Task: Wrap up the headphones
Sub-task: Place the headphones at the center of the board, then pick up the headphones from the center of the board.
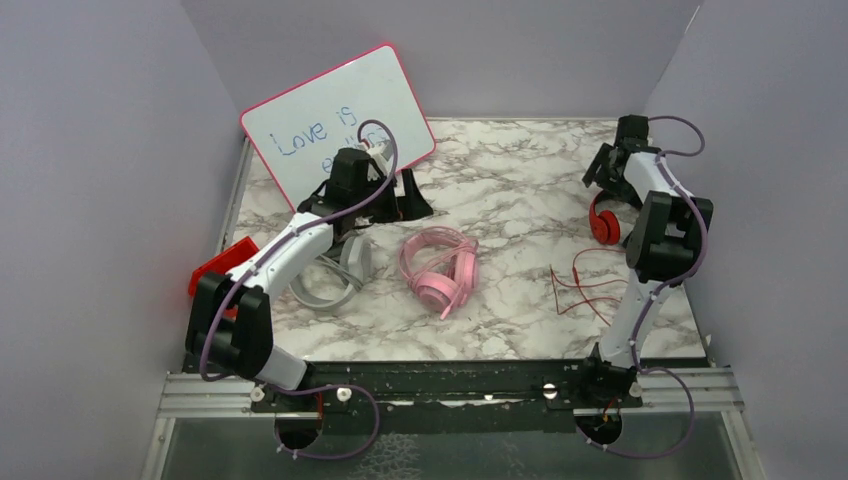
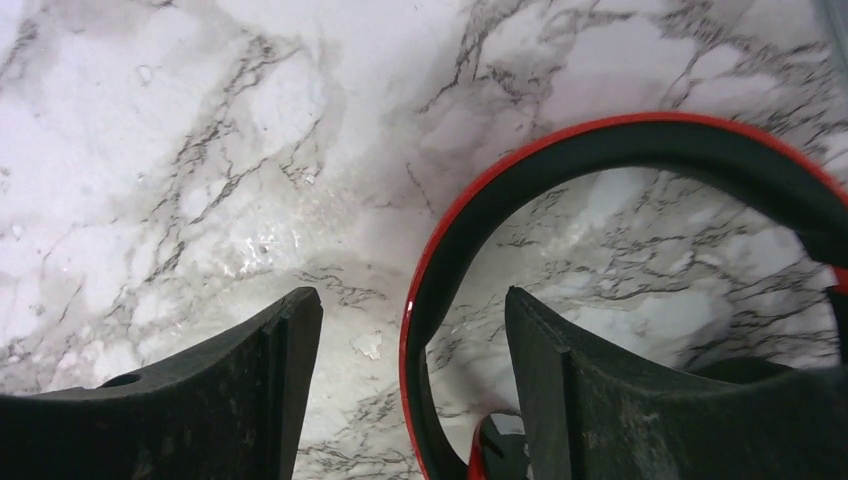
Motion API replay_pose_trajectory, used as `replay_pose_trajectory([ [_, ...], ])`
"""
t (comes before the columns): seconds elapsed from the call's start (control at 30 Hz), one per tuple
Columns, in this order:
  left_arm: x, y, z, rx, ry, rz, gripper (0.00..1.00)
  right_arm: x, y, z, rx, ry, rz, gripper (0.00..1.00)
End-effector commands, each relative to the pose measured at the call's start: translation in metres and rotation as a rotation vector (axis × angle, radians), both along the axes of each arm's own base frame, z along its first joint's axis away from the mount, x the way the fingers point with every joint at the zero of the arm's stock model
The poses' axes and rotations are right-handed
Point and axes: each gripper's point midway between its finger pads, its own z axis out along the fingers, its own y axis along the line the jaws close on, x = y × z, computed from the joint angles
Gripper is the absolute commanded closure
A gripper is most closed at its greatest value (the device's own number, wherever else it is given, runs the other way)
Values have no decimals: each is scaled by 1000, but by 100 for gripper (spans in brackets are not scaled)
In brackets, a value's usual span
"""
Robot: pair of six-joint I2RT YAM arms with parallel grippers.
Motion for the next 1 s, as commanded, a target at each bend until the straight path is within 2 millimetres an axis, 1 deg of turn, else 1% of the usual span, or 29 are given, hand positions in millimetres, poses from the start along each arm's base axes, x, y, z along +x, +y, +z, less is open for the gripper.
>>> replay_pose_trajectory([
  [0.0, 9, 7, 52, 27, -151, 30, 3, -14, 5, -30, 60, 95, -100, 32],
  [0.07, 10, 9, 62, 31, -177, 39, 3, -11, 7, -39, 65, 88, -96, 36],
  [0.13, 9, 11, 74, 29, -203, 44, 3, -12, 8, -50, 65, 109, -110, 40],
  [0.2, 9, 12, 85, 23, -226, 45, 3, -9, 10, -51, 9, 105, -101, 44],
  [0.3, 7, 12, 99, 16, -255, 42, 3, -3, 19, -41, -50, 80, -39, 60],
  [0.43, 8, 12, 115, 12, -287, 40, 3, -2, 39, -14, -91, 23, 63, 89],
  [0.47, 9, 12, 116, 13, -289, 39, 3, -3, 48, -6, -89, 7, 102, 94],
  [0.53, 12, 11, 123, 10, -301, 35, 2, -3, 78, 18, -80, -64, 218, 97],
  [0.6, 13, 8, 128, -3, -303, 23, 1, -7, 117, 48, -86, -150, 343, 99],
  [0.67, 14, 1, 132, -35, -290, -7, 2, -16, 169, 79, -58, -252, 507, 100],
  [0.73, 14, -6, 134, -74, -260, -46, 2, -31, 217, 104, -54, -349, 676, 100],
  [0.8, 17, -10, 137, -111, -238, -59, 2, -51, 269, 131, -24, -457, 885, 100],
  [0.87, 18, -16, 141, -176, -219, -81, 2, -70, 304, 153, -66, -552, 1034, 100],
  [0.93, 17, -24, 143, -263, -179, -101, 2, -89, 334, 170, -75, -633, 1151, 100],
  [0.97, 17, -29, 145, -314, -166, -115, 2, -99, 348, 176, -66, -660, 1205, 100],
])
